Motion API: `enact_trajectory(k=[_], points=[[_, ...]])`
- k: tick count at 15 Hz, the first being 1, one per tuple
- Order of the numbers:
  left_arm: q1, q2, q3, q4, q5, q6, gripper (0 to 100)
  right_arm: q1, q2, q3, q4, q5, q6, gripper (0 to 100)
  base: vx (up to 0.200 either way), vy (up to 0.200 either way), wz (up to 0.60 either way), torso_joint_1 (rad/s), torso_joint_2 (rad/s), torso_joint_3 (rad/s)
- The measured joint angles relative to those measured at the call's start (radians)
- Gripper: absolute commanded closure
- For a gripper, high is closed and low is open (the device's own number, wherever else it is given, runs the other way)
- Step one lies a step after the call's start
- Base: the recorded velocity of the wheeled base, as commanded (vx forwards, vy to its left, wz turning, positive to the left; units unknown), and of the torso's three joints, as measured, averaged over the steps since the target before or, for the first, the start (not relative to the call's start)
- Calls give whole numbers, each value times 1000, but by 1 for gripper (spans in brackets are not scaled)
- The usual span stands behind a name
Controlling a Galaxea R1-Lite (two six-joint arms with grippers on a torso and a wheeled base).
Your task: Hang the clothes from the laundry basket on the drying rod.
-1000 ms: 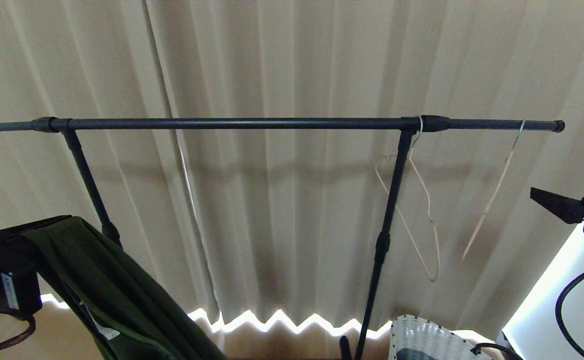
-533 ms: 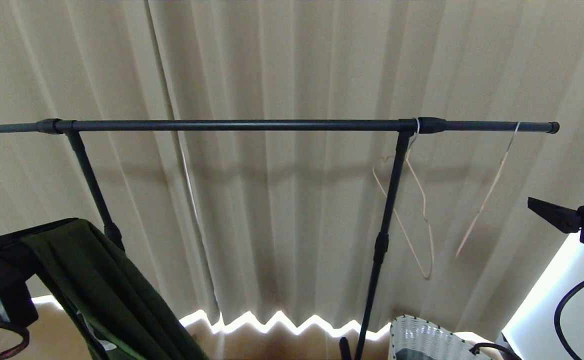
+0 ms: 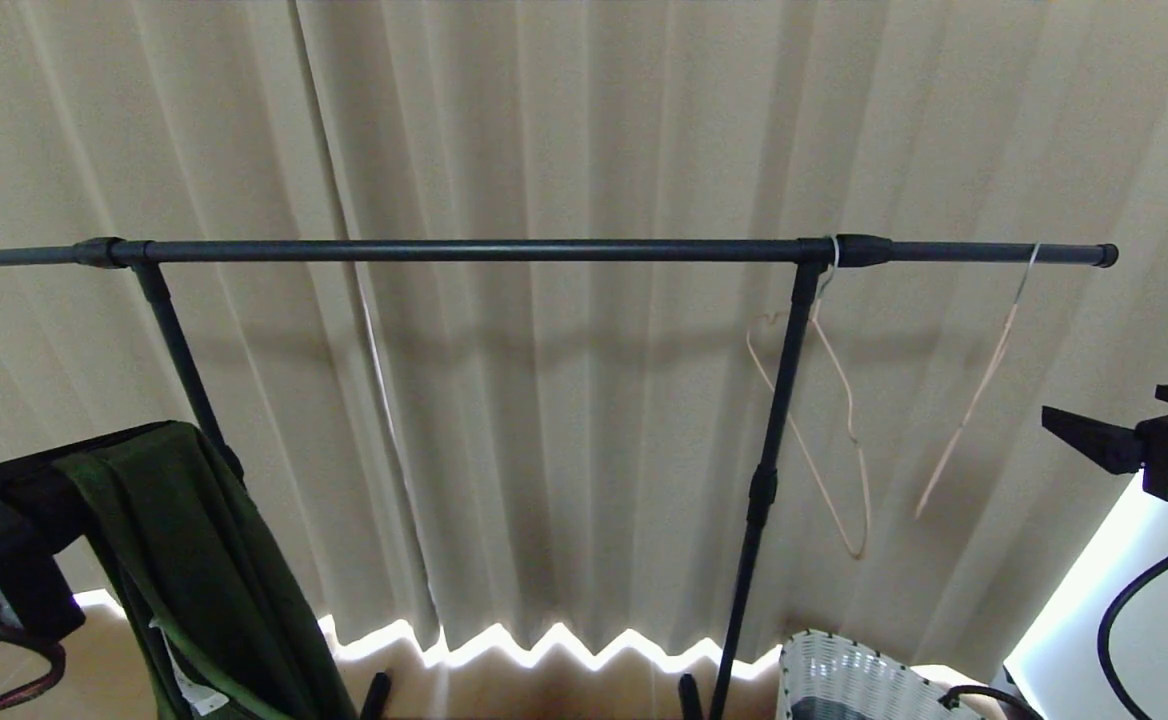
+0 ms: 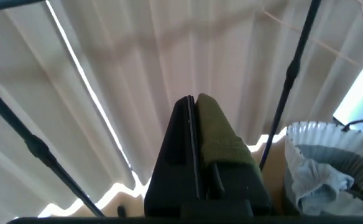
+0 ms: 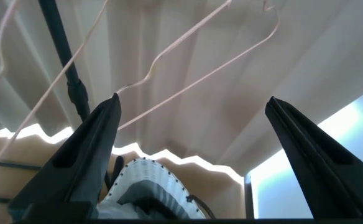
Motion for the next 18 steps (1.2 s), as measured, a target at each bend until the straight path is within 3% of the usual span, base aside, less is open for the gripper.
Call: enact_trajectory(k=[4,9,11,14,18], points=[[59,21,-4,0,1,-15,100,15,105,-80,6,-14,5,0,0,0,0,0,0,0],[68,33,1,1,0,-11,100,117,306,-264,12,-183,123,0,0,0,0,0,0,0],[69,35,1,1,0,-11,100,139,356,-283,15,-210,130,0,0,0,0,0,0,0],[69,39,2,1,0,-9,100,140,408,-287,23,-329,133,0,0,0,0,0,0,0],[68,39,3,1,-2,-8,100,114,417,-286,71,-347,168,0,0,0,0,0,0,0]])
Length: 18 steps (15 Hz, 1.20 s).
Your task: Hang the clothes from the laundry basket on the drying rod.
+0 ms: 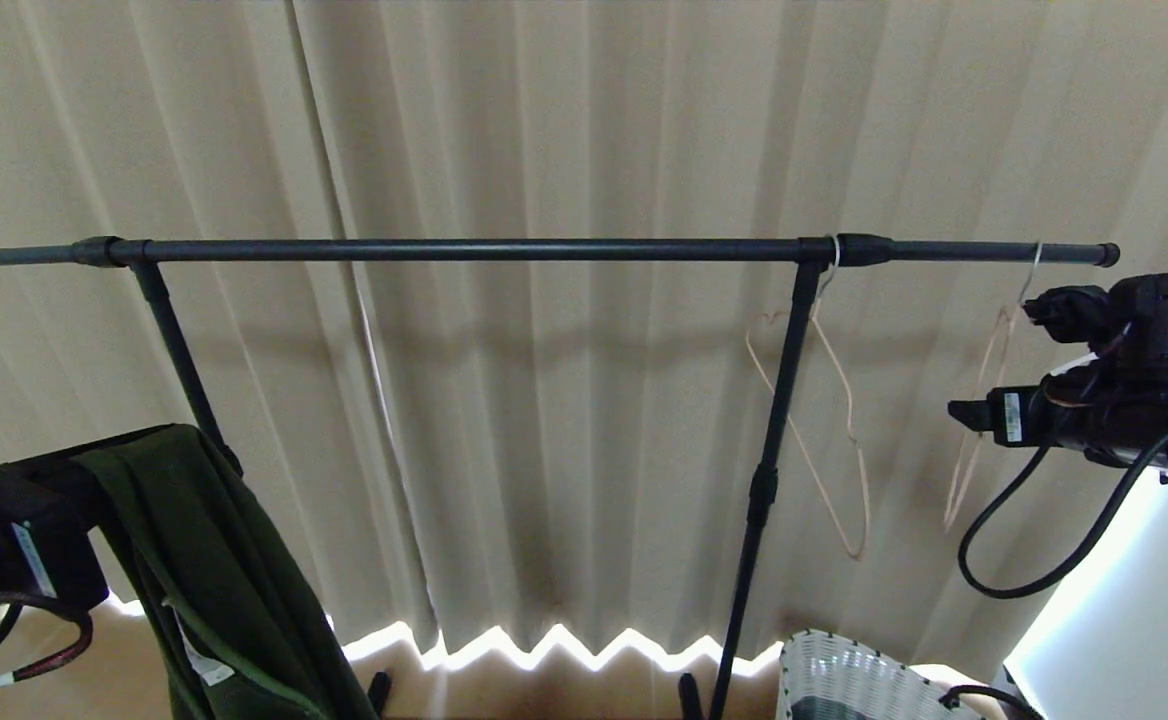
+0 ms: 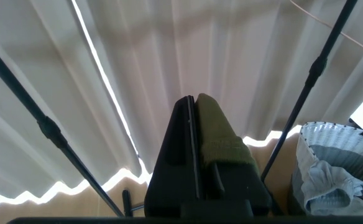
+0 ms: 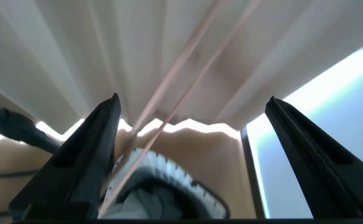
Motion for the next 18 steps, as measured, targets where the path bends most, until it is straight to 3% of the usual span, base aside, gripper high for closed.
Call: enact_trajectory(k=[9,10,18], points=[[-3,-2,9,0,0,4,100,-14,37,-12,-1,9,22,0,0,0,0,0,0,0],[-3,-2,9,0,0,4,100,-14,46,-16,-2,10,23,100,0,0,0,0,0,0],[-3,-4,9,0,0,6,100,-29,61,-43,1,8,23,100,0,0,0,0,0,0]])
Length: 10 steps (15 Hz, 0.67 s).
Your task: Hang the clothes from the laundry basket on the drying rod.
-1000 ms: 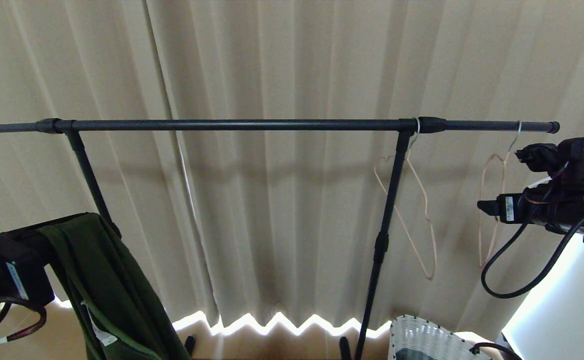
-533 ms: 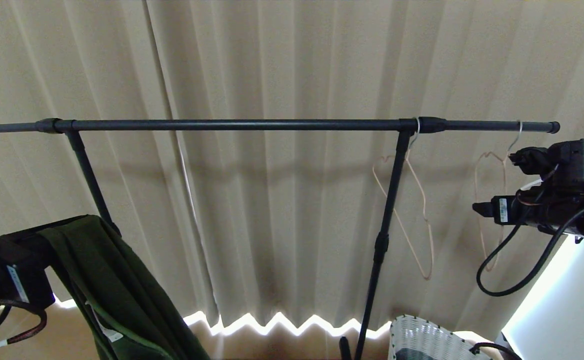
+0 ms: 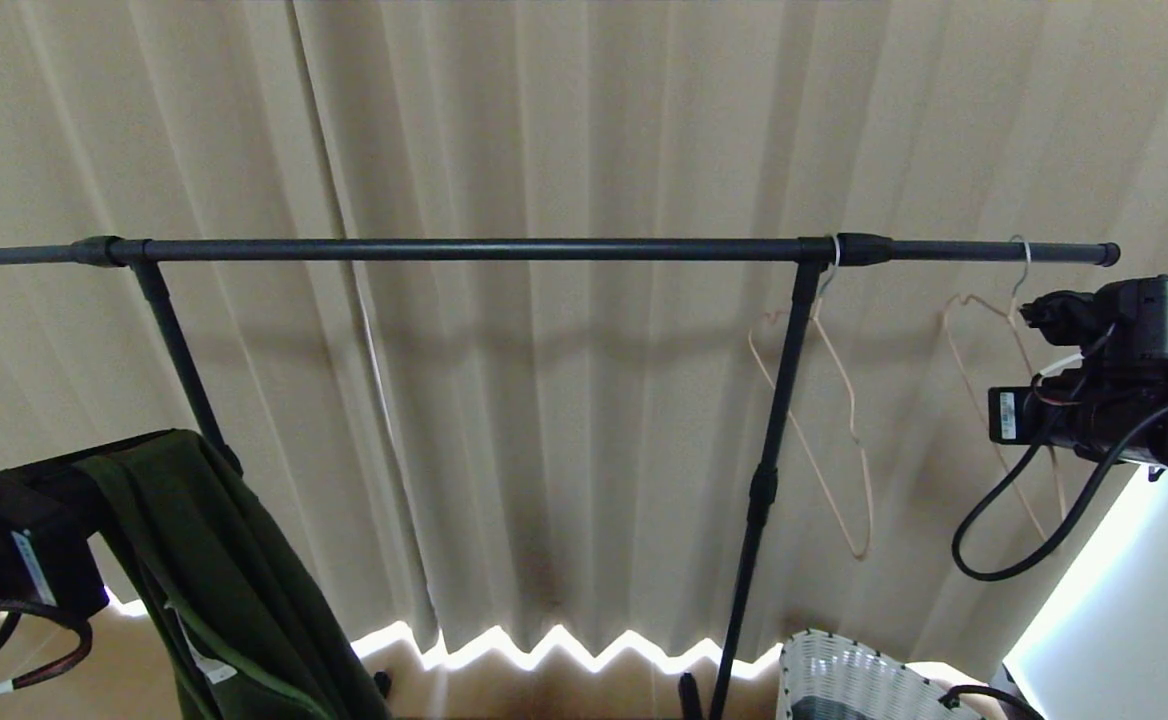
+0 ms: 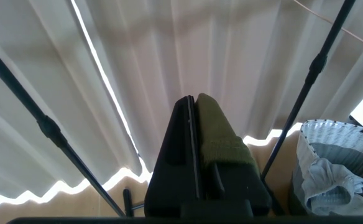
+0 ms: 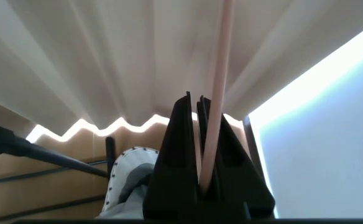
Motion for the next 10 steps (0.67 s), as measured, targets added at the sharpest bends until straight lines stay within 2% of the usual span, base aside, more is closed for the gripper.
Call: enact_trajectory(k=[6,10], points=[[0,-5,0,0,0,0,100,-1,-56,16,-9,8,-9,100,0,0,0,0,0,0],[0,-10,0,-2,0,2,100,1,-162,98,-11,87,-11,100,0,0,0,0,0,0]])
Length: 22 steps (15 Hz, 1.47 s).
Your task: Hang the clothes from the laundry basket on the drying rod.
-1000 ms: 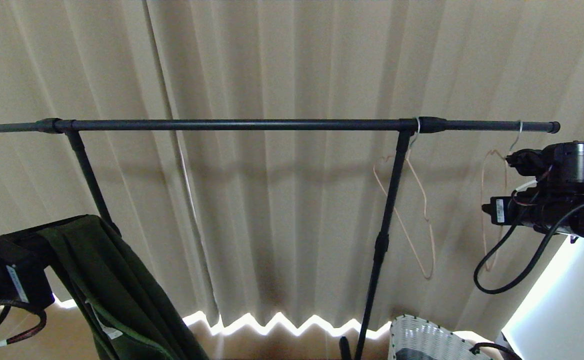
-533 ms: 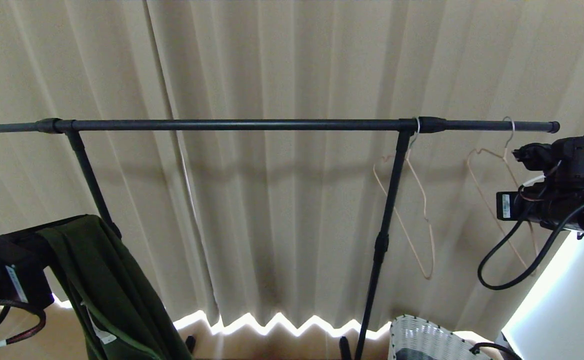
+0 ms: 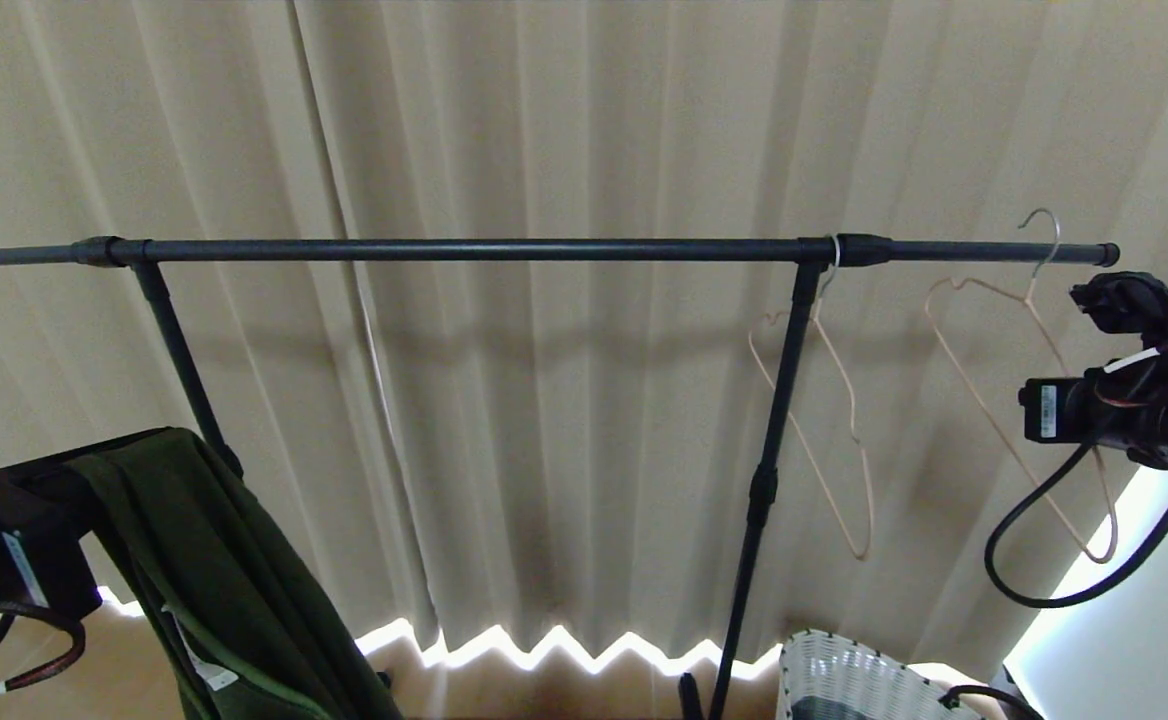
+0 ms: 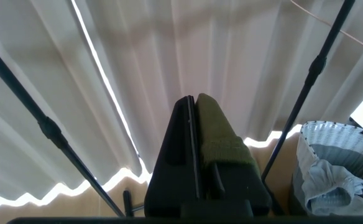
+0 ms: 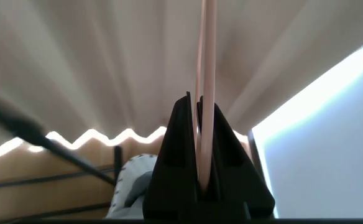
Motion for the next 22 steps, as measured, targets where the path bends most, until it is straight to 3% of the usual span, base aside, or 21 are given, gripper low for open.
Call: enact_trajectory(k=[5,10,22], points=[[1,0,31,-77,0,14,100,2,-88,73,-7,31,6,100,0,0,0,0,0,0],[3,2,44,-87,1,23,100,1,-136,106,-7,68,7,100,0,0,0,0,0,0],[3,4,51,-86,2,45,100,1,-159,118,-8,71,7,100,-200,0,0,2,3,4]])
